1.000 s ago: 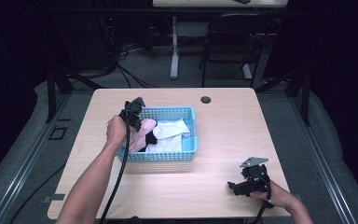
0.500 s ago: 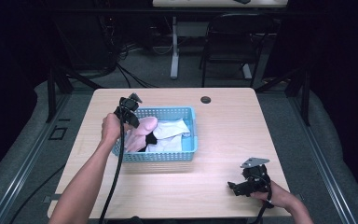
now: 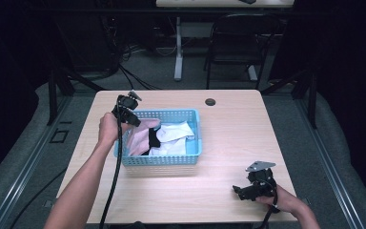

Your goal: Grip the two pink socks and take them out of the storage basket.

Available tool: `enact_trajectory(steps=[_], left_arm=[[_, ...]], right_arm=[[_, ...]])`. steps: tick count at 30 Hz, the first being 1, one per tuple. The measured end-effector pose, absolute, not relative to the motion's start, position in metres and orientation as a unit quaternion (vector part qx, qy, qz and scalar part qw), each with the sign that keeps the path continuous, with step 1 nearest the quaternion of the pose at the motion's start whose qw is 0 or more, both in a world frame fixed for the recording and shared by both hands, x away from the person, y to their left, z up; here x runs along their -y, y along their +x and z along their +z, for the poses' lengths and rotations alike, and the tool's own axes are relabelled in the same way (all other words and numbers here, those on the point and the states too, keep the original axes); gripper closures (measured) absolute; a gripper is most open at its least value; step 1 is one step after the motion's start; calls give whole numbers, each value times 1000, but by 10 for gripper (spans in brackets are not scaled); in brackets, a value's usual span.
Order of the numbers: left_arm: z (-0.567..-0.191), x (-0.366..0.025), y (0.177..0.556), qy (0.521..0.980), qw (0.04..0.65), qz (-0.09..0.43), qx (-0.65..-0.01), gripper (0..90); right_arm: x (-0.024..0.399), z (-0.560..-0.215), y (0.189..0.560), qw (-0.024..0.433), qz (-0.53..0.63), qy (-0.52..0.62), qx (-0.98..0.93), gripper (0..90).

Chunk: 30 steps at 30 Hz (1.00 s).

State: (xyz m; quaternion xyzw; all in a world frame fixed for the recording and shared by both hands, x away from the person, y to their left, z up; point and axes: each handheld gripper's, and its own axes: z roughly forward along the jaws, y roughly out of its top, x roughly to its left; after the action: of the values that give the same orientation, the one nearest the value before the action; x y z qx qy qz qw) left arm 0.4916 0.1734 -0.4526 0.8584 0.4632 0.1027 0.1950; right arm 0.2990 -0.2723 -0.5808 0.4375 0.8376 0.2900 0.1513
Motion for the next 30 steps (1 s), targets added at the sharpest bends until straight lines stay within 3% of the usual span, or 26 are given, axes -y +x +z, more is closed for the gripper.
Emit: enact_trajectory(steps=[30], left_arm=[[-364,-184,467,859,242,133,-430,854]], right_arm=[[272,-582,296,158,296,446,-830,0]])
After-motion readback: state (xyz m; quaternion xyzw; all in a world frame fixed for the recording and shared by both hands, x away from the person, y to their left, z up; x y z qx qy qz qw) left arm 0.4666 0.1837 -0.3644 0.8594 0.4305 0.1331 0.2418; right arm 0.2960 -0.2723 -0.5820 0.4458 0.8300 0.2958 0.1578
